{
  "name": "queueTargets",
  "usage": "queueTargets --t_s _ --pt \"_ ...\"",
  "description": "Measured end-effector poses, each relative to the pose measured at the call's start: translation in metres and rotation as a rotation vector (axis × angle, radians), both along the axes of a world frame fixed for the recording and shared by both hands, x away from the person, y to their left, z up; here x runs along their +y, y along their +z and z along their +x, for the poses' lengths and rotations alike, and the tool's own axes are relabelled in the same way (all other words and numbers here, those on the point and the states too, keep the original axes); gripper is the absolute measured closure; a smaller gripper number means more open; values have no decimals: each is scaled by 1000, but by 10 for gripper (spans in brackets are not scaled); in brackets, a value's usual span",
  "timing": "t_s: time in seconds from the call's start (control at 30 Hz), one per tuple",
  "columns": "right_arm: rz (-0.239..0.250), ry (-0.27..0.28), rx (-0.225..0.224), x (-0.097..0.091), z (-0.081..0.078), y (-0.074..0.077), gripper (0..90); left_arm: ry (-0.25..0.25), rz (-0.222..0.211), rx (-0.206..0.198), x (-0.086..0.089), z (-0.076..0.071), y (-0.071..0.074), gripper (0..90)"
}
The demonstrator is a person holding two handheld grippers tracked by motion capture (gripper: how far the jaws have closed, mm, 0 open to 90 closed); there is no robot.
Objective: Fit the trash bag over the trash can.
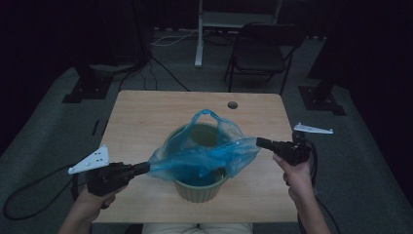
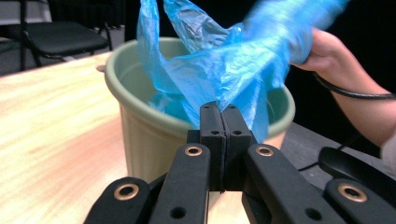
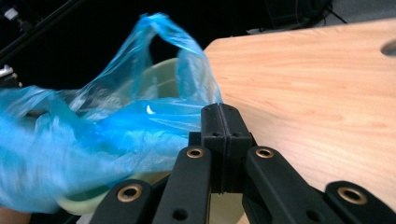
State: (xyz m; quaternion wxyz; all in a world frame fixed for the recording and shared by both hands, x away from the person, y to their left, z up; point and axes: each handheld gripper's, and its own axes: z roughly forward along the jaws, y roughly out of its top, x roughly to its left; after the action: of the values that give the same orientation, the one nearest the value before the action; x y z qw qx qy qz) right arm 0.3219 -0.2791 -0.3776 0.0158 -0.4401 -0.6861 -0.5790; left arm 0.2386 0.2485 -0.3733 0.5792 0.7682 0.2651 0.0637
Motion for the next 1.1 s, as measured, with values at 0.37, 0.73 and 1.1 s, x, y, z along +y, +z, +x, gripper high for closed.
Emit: queueTargets --t_s 0.37,0.73,1.1 --pt "19 -15 -5 -6 9 3 872 -10 -23 15 6 5 7 578" --pt "16 14 63 5 69 24 507 72 -12 131 4 92 31 441" --pt "-86 153 98 66 96 18 519 -28 39 284 -64 153 9 404"
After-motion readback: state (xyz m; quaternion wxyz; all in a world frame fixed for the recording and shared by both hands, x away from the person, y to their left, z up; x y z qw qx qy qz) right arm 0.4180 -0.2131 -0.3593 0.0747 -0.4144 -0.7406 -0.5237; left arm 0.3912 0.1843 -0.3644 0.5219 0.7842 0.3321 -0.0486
